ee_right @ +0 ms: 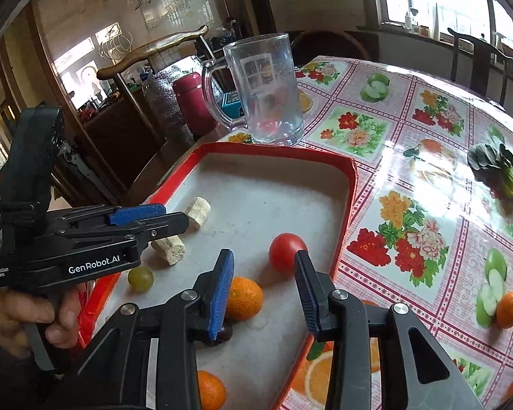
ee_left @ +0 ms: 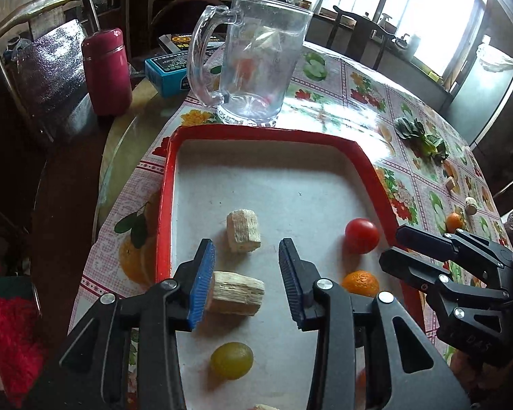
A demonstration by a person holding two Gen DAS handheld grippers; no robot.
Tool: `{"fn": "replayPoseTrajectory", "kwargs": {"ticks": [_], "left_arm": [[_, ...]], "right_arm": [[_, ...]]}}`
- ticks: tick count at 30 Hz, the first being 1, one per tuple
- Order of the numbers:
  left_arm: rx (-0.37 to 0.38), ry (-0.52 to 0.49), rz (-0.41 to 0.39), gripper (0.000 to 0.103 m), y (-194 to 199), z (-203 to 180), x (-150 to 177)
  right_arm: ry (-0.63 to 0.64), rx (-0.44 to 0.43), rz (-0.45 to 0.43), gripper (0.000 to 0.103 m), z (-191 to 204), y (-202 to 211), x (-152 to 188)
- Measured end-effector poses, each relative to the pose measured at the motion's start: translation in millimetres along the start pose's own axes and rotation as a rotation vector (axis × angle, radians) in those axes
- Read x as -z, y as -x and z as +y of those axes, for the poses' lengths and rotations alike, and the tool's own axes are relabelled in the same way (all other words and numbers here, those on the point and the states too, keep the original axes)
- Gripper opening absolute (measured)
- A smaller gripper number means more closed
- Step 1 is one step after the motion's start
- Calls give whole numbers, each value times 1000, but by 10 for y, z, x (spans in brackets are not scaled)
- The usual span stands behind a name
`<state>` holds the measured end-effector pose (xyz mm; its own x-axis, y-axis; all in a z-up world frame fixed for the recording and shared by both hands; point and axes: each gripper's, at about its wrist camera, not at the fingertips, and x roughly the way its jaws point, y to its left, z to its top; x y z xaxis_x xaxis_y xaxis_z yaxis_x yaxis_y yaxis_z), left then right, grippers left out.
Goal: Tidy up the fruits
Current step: 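Open the left tool over the tray while the right tool releases the tomato there, then move both tools back over the table toward the orange and round white block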
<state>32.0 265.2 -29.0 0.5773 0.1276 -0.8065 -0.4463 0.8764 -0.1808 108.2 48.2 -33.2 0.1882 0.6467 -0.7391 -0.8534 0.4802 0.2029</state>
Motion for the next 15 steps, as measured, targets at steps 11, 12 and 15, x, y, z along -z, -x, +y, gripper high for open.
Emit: {"fn": "replayPoseTrajectory", "kwargs": {"ticks": [11, 12, 15], "left_arm": [[48, -50, -13, 37, 162, -421, 119], [52, -56, -12, 37, 171, -468, 133], [69, -72, -9, 37, 186, -598, 155]], "right_arm": [[-75, 30, -58, 39, -326, 569, 303], [-80, 37, -62, 39, -360, 616, 335], [-100, 54, -72, 39, -482, 758, 443]]}}
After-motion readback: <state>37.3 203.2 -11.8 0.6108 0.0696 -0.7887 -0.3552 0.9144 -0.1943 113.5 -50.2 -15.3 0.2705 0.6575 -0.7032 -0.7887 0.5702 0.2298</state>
